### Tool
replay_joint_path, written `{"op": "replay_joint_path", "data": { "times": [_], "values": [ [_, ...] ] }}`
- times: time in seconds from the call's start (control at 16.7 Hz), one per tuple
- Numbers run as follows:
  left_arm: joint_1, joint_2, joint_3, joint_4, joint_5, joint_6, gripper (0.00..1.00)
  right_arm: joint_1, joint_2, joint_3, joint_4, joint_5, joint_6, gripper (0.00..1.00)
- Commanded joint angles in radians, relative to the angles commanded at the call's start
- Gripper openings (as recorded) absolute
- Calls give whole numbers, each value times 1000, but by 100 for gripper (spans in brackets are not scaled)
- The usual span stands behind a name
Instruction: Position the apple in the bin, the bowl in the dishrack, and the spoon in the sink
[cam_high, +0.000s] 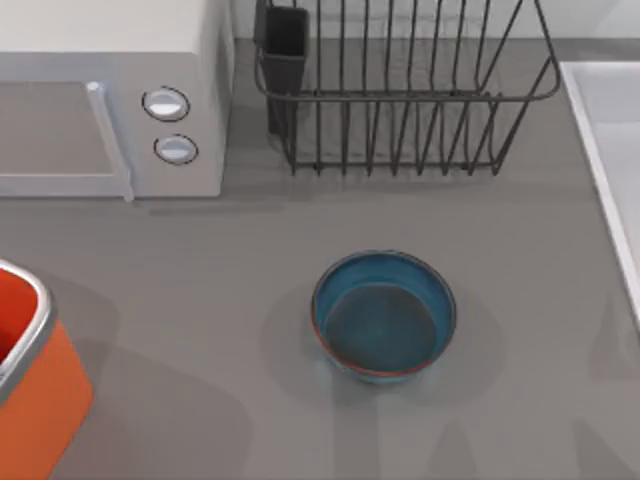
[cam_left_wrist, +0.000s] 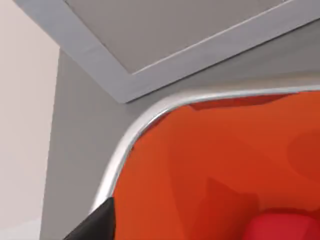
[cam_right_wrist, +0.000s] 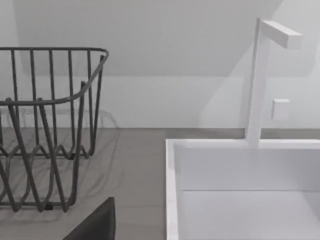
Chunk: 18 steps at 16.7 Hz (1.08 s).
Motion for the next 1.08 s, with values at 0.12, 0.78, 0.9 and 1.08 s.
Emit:
{"op": "replay_joint_path", "data": {
  "times": [0.12, 0.78, 0.9, 1.08],
  "values": [
    [-1, -158, -95, 137, -13, -175, 100, 0, 0, 0, 0, 0, 0, 100],
    [-63, -445, -290, 412, 12, -455, 100, 0, 0, 0, 0, 0, 0, 100],
    [-63, -445, -290, 412, 12, -455, 100, 9, 10, 10, -8, 0, 6, 100],
    [-63, -445, -290, 412, 12, -455, 100, 79, 104, 103, -81, 2, 58, 100]
  ]
}}
